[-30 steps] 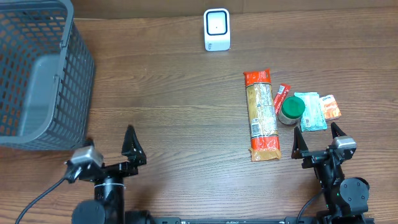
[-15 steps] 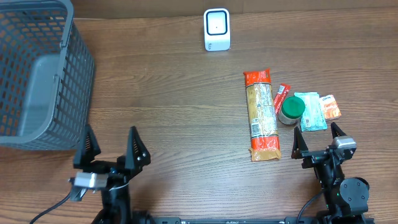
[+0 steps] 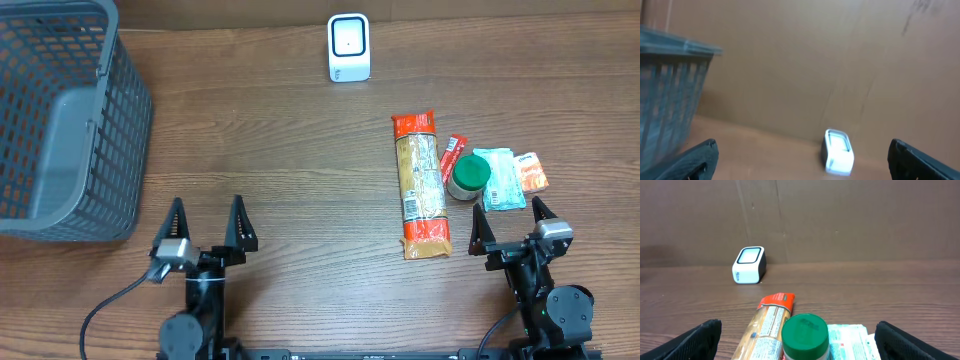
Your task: Scan the item barcode
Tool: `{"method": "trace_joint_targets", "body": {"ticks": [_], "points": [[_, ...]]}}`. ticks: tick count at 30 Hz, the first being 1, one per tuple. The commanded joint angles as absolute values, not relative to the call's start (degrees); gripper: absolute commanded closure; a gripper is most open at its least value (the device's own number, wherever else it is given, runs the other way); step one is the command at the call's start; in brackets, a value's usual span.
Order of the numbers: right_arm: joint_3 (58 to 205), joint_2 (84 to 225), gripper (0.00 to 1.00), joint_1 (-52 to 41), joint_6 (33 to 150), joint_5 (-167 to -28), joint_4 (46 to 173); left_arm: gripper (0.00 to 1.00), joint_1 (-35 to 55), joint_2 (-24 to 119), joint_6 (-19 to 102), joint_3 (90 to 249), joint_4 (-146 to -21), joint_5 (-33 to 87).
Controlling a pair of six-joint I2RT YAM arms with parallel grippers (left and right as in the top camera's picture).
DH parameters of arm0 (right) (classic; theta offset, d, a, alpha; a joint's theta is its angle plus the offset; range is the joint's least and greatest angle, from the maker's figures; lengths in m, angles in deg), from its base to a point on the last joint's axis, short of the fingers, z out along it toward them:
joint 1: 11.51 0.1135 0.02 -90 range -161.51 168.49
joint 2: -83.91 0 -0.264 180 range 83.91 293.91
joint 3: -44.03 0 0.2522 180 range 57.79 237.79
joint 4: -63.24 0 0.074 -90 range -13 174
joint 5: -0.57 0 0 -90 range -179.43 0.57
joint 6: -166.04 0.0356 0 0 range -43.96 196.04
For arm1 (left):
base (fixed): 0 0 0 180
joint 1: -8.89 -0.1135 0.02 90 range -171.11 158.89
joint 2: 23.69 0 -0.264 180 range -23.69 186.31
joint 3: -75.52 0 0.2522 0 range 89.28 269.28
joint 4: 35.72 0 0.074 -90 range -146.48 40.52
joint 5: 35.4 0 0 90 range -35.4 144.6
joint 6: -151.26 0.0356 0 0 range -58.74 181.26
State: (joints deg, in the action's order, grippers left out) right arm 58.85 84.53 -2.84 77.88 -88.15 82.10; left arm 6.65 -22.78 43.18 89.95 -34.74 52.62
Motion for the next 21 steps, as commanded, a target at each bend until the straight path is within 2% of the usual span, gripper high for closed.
{"method": "trace_joint_targets", "body": {"ticks": [1, 8, 21], "points": [[58.2, 84.1, 0.00, -3.0, 77.7, -88.5, 81.7, 0.00, 7.1, -23.5, 42.8, 89.6, -40.3, 52.1], [58.2, 84.1, 0.00, -3.0, 77.7, -88.5, 81.7, 0.00, 7.1, -23.5, 43.5, 89.6, -54.1, 52.8], [58.2, 84.1, 0.00, -3.0, 77.7, -88.5, 81.7, 0.00, 7.1, -23.5, 56.6, 89.6, -53.9, 52.6]]}}
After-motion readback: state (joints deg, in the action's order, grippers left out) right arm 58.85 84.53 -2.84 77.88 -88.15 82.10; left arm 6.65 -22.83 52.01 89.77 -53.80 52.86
